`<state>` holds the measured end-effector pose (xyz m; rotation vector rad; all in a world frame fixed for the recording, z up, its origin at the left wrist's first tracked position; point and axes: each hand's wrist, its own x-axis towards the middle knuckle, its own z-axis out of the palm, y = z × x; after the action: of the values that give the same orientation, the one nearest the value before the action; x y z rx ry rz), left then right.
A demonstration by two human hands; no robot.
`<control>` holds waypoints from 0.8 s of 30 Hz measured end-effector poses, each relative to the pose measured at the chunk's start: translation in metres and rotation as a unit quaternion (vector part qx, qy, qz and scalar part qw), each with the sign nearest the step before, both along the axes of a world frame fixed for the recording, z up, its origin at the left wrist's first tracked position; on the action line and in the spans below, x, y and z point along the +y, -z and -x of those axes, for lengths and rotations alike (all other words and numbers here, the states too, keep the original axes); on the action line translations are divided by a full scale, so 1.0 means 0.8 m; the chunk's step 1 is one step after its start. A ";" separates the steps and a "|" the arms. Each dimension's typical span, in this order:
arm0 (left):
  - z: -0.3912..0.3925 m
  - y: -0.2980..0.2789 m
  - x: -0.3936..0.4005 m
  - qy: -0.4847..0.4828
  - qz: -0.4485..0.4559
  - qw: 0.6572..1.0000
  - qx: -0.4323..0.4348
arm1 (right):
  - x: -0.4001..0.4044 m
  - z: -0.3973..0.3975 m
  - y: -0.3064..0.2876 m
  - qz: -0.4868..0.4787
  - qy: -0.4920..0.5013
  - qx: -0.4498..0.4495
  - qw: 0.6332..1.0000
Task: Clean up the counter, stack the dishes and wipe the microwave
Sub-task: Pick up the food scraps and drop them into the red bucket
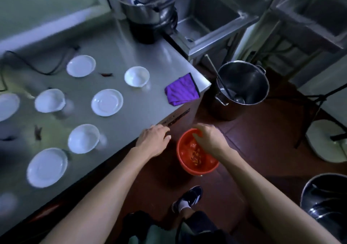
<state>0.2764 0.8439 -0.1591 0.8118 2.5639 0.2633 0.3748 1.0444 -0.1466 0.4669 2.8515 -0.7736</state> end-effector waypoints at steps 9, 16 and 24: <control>0.021 -0.034 -0.212 -0.076 -0.033 0.996 0.026 | -0.196 0.073 -0.048 -0.005 -0.080 0.069 0.994; 0.027 -0.080 -0.393 -0.114 -0.048 0.991 0.059 | -0.365 0.119 -0.091 -0.017 -0.162 0.102 0.981; 0.010 -0.120 -0.548 -0.236 -0.081 0.962 0.108 | -0.524 0.153 -0.128 -0.012 -0.262 0.137 0.955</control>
<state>0.2683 0.4059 -0.0628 0.2767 2.9477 0.5644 0.2525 0.6254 -0.0445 -0.4225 3.0085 -0.7393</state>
